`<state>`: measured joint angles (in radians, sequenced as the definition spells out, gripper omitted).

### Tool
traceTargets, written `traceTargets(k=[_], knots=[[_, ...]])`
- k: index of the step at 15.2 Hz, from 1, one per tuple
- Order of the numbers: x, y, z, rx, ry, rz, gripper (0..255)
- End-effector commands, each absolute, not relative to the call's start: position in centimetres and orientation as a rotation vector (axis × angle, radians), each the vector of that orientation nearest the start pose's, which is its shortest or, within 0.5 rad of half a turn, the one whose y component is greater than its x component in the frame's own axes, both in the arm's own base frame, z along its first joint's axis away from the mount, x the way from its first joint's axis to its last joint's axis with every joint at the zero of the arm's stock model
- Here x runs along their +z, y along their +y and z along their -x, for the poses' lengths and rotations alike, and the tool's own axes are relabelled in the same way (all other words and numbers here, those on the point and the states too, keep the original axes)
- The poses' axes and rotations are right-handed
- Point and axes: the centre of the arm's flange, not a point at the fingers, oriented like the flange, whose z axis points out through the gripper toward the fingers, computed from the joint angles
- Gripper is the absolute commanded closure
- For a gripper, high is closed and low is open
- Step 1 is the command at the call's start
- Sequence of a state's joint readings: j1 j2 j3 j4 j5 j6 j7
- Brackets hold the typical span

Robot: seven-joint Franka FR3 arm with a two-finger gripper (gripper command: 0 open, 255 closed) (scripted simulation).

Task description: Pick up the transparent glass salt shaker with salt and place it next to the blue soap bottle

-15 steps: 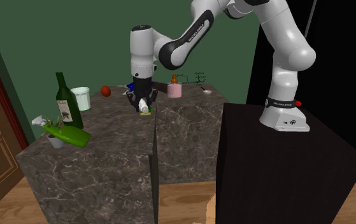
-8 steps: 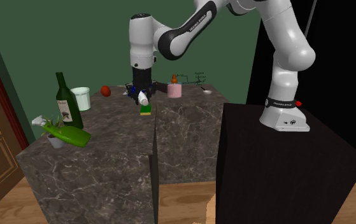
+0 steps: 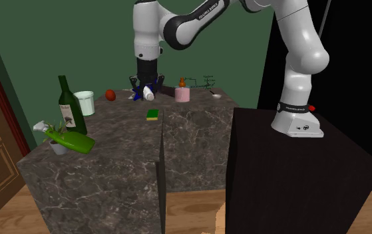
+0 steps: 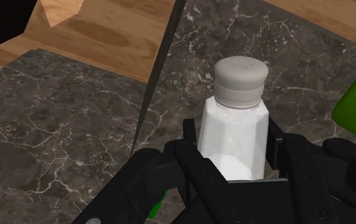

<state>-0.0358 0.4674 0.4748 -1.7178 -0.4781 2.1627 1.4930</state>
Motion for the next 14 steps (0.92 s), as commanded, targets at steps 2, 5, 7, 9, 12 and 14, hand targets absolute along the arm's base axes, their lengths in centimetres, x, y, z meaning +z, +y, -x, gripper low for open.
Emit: traceTargets(k=[2, 5, 7, 9, 12, 14], knots=[[36.0, 23.5, -62.2, -0.297, 1.306, 2.923, 255], [37.1, 22.2, -62.0, -0.297, 1.306, 2.923, 255], [37.1, 19.6, -61.7, -0.297, 1.306, 2.923, 255], [37.1, 17.0, -61.4, -0.297, 1.306, 2.923, 255], [37.1, 13.0, -60.9, -0.297, 1.306, 2.923, 255], [37.1, 10.4, -60.6, -0.297, 1.306, 2.923, 255]])
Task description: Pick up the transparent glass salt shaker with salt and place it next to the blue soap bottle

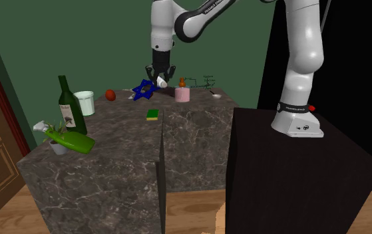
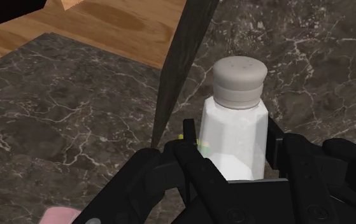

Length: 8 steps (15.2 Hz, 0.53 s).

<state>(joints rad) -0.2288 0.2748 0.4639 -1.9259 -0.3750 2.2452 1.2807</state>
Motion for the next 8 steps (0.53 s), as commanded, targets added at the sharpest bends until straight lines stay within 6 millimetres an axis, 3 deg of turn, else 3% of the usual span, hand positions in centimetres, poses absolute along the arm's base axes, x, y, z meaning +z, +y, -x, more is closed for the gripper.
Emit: traceTargets(k=[1, 8], knots=[[37.1, 9.1, -60.4, -0.297, 1.306, 2.923, 255], [37.1, -0.1, -59.3, -0.297, 1.306, 2.923, 255]])
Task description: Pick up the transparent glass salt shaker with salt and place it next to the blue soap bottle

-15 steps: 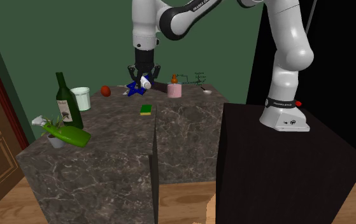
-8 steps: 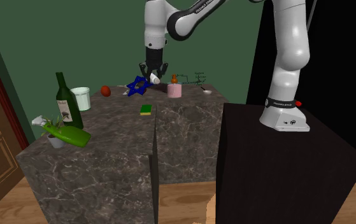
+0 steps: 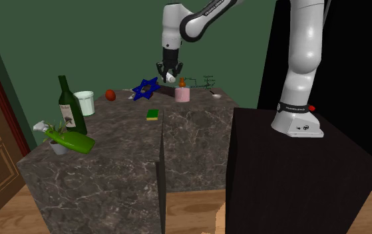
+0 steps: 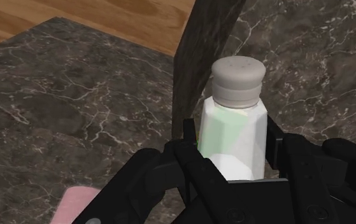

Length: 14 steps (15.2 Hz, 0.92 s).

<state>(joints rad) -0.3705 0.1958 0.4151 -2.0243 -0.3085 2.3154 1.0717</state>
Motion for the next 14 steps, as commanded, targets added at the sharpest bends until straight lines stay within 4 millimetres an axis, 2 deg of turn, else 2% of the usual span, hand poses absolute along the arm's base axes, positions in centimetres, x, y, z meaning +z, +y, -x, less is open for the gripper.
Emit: traceTargets(k=[1, 14], knots=[[37.1, -1.4, -59.2, -0.297, 1.306, 2.923, 255], [37.1, -18.4, -57.1, -0.297, 1.306, 2.923, 255]])
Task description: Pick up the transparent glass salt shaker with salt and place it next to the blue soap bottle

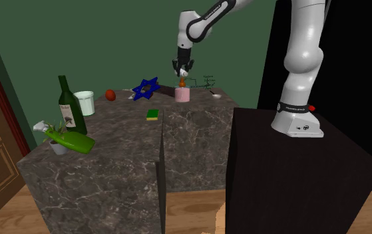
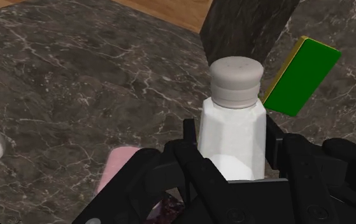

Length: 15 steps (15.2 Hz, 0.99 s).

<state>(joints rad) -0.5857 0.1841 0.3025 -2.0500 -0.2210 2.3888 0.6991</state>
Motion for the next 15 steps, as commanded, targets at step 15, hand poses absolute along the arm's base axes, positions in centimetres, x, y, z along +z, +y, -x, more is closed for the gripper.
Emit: traceTargets(k=[15], knots=[[37.1, -38.1, -54.7, -0.297, 1.306, 2.923, 255]])
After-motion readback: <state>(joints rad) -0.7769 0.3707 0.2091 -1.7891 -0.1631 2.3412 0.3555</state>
